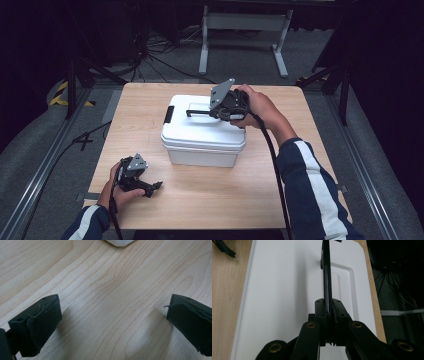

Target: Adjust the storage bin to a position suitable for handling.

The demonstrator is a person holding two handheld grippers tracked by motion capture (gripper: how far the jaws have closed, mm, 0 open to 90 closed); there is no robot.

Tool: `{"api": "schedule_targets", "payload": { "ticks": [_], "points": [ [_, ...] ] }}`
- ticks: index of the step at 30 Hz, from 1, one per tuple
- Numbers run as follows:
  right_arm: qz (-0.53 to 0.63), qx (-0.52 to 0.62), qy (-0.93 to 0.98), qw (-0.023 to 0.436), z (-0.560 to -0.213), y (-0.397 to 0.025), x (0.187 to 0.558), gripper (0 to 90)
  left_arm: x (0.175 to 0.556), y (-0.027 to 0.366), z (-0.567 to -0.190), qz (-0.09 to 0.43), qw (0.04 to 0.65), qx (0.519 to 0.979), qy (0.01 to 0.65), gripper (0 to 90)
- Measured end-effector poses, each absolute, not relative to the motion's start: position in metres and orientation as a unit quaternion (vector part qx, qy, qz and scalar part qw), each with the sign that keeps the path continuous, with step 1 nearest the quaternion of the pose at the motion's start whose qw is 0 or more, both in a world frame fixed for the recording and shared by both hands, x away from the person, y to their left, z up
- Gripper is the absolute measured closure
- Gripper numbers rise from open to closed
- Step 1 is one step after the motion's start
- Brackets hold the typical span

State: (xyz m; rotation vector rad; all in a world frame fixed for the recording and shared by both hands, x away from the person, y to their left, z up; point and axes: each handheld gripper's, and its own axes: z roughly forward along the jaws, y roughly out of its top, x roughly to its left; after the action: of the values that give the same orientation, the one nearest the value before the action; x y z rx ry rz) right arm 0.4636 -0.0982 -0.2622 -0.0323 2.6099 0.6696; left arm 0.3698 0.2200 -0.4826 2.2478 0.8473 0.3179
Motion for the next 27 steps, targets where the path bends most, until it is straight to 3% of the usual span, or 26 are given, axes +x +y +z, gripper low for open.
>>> {"api": "schedule_targets", "payload": {
  "ticks": [27],
  "points": [
    [0.264,0.005,0.934,0.241,-0.249,-0.141,0.450,84.9,0.370,0.220,-0.482,0.121,0.350,0.870,0.327,0.2]
  ]
}}
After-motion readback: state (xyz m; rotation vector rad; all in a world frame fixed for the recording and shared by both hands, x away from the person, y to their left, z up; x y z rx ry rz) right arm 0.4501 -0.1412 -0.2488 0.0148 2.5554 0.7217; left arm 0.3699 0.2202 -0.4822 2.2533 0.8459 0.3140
